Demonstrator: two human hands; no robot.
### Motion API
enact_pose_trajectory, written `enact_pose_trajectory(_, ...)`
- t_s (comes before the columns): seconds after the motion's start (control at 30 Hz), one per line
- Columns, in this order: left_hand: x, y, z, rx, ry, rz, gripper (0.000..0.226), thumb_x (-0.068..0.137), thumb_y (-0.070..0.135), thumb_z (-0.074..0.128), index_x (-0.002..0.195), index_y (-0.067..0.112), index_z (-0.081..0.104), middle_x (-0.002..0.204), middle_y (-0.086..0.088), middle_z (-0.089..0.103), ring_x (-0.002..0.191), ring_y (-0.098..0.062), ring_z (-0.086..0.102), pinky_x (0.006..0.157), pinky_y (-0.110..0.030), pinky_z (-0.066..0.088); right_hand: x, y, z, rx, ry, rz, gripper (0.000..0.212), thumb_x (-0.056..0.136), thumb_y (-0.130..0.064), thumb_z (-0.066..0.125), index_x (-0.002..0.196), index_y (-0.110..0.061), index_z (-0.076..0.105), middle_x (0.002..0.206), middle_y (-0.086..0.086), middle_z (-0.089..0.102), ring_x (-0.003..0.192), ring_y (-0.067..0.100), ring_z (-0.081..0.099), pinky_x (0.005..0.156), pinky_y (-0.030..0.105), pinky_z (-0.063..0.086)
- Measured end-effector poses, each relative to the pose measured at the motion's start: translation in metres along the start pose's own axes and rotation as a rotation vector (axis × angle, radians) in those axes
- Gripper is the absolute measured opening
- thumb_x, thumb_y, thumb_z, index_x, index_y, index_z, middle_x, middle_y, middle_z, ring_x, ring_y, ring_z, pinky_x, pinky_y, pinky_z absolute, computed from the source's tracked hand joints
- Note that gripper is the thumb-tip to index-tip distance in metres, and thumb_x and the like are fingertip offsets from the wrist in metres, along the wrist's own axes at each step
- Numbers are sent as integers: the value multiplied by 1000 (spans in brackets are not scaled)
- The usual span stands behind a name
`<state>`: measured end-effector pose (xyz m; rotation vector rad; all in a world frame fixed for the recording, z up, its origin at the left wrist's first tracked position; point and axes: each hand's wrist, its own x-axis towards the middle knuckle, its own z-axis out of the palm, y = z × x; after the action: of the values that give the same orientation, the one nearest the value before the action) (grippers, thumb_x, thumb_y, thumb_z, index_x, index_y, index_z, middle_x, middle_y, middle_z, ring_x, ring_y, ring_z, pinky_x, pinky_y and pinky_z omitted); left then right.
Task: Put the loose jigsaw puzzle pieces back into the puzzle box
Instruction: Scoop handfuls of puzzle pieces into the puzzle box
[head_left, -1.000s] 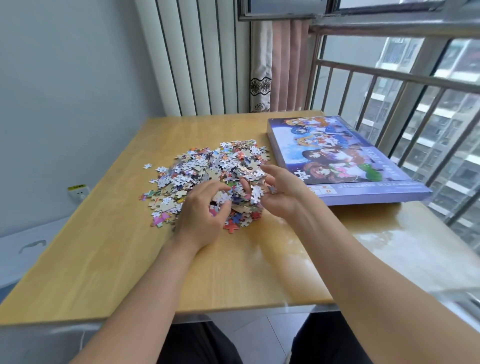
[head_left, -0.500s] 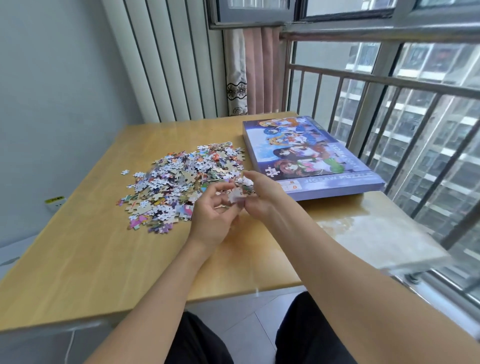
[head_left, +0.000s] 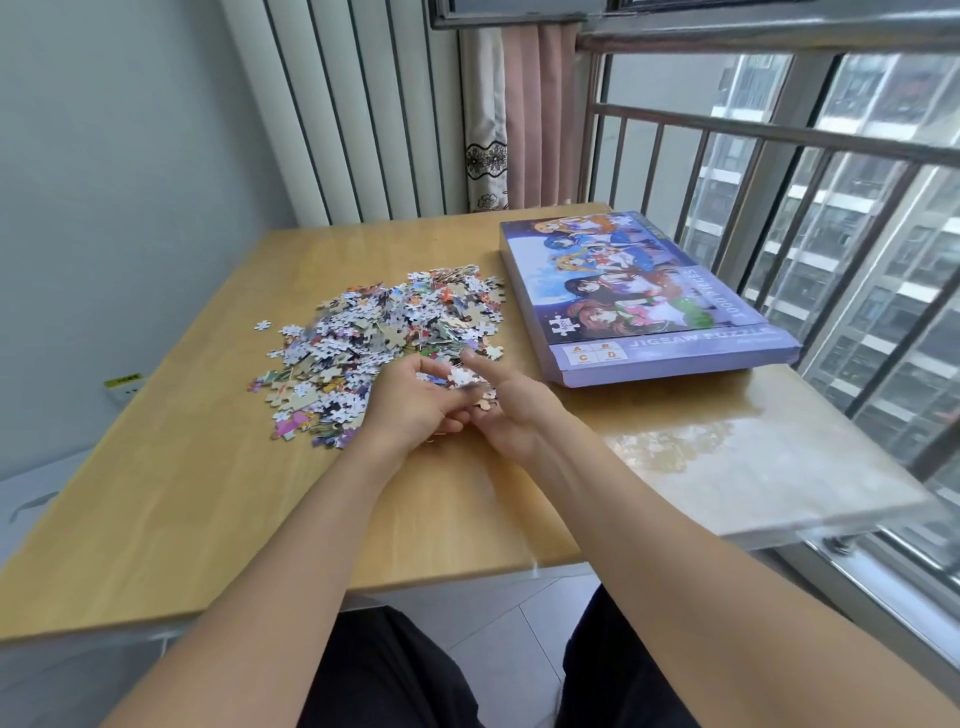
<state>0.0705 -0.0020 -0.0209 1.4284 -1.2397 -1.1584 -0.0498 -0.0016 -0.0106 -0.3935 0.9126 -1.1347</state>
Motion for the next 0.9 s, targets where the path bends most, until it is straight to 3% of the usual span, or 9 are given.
enact_pose_trajectory(0.13, -1, 2, -6, 91, -84, 30, 51, 72, 8, 89, 107, 7, 52, 64, -11, 72, 49, -16, 65, 47, -21, 50, 5, 4, -5, -10, 78, -3, 56, 90, 17, 57, 142, 4, 41, 99, 17, 59, 80, 23, 59, 56, 29, 52)
enact_pose_trajectory(0.23, -5, 5, -11, 160, -150, 73, 56, 66, 11, 93, 106, 12, 52, 69, -9, 74, 51, -16, 67, 45, -20, 48, 3, 0, -12, 4, 75, 9, 38, 91, 19, 53, 125, 4, 52, 93, 16, 58, 79, 24, 59, 49, 26, 54)
enact_pose_trajectory(0.33, -7, 10, -14, 155, -206, 87, 60, 65, 4, 92, 109, 13, 52, 74, -8, 75, 52, -15, 66, 43, -22, 46, -1, -6, -22, 23, 76, 25, 30, 90, 21, 53, 111, 0, 56, 99, 20, 58, 95, 33, 60, 66, 36, 59)
enact_pose_trajectory(0.47, -6, 15, -14, 189, -193, 138, 51, 69, 3, 89, 106, 18, 57, 76, -3, 74, 52, -18, 61, 44, -28, 47, -15, -16, -35, -48, 66, 53, 22, 89, 23, 53, 101, 4, 57, 114, 24, 60, 103, 34, 62, 65, 37, 62)
enact_pose_trajectory(0.63, 15, 22, 23, 513, -30, 480, 53, 70, 11, 82, 115, 28, 61, 103, 5, 67, 76, -8, 60, 56, -17, 50, -31, -34, -67, -135, 58, 47, 31, 88, 23, 55, 115, 7, 57, 115, 26, 56, 98, 33, 61, 71, 35, 61)
enact_pose_trajectory(0.7, 26, 28, 53, 708, -120, 602, 68, 71, 8, 79, 132, 25, 55, 123, 0, 60, 99, -12, 58, 76, -17, 49, -39, -44, -84, -182, 55, 33, 39, 89, 22, 54, 126, 12, 54, 114, 27, 58, 97, 33, 62, 72, 34, 61)
enact_pose_trajectory(0.77, 35, 33, 74, 905, -208, 700, 72, 73, 4, 75, 140, 20, 53, 137, -3, 55, 123, -22, 51, 101, -31, 45, -45, -49, -94, -196, 57, 36, 34, 88, 22, 55, 119, 8, 56, 114, 26, 60, 96, 32, 63, 68, 34, 62)
enact_pose_trajectory(0.83, 42, 39, 95, 920, -241, 756, 50, 80, 4, 73, 127, 21, 65, 130, -3, 63, 120, -23, 56, 101, -38, 47, -51, -57, -108, -200, 84, 26, 32, 87, 22, 58, 113, 5, 56, 114, 25, 62, 97, 32, 65, 66, 35, 64)
enact_pose_trajectory(0.9, 45, 45, 106, 795, -186, 701, 17, 90, 17, 70, 91, 33, 72, 95, 5, 72, 95, -23, 65, 76, -34, 52, -53, -65, -120, -172, 109, 1, 33, 86, 21, 61, 113, 4, 56, 117, 27, 63, 102, 34, 66, 72, 37, 63)
